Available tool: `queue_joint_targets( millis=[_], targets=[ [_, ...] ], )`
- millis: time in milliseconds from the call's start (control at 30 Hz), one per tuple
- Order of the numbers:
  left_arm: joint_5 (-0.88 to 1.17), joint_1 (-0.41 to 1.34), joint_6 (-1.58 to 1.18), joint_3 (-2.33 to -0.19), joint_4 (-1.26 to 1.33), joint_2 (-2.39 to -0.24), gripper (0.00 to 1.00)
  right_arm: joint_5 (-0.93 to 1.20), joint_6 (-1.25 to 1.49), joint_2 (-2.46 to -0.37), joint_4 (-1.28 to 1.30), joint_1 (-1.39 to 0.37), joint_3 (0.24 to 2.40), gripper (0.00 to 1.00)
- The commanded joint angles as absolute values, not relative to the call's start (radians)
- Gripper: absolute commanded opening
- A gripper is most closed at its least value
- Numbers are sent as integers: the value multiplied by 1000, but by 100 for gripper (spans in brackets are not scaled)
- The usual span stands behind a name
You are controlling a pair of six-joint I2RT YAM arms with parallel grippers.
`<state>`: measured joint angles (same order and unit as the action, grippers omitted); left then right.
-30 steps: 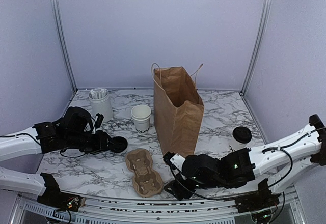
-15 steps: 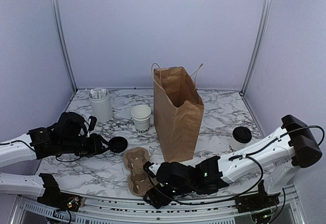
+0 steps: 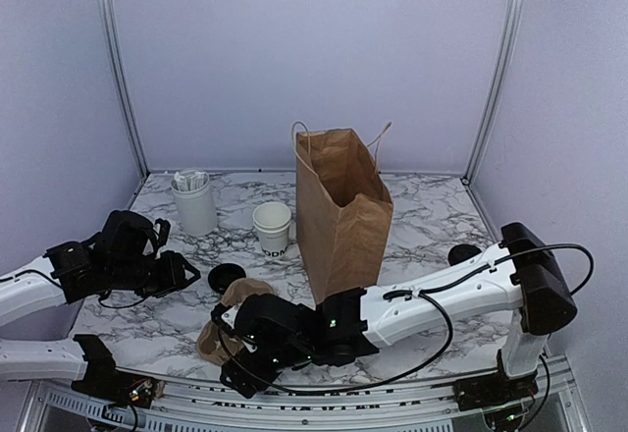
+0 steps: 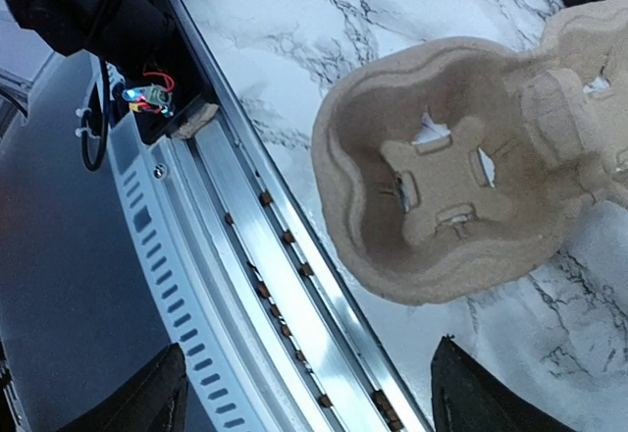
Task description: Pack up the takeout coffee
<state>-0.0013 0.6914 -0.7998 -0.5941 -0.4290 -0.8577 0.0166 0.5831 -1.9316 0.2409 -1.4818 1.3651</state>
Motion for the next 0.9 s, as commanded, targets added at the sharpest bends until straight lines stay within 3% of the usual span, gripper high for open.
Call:
queue_joint_targets(
  millis=[0, 433, 867],
  targets=[
    [-19, 647, -773, -637, -480, -835, 41, -22, 424, -1904, 455, -1459, 1441, 84],
    [-109, 614, -768, -767, -556, -809, 42, 16, 86, -2134, 696, -1322, 1854, 85],
    [-299, 598, -756, -987, -681, -753, 45, 61, -3, -2348, 837, -1274, 2130, 82]
  ],
)
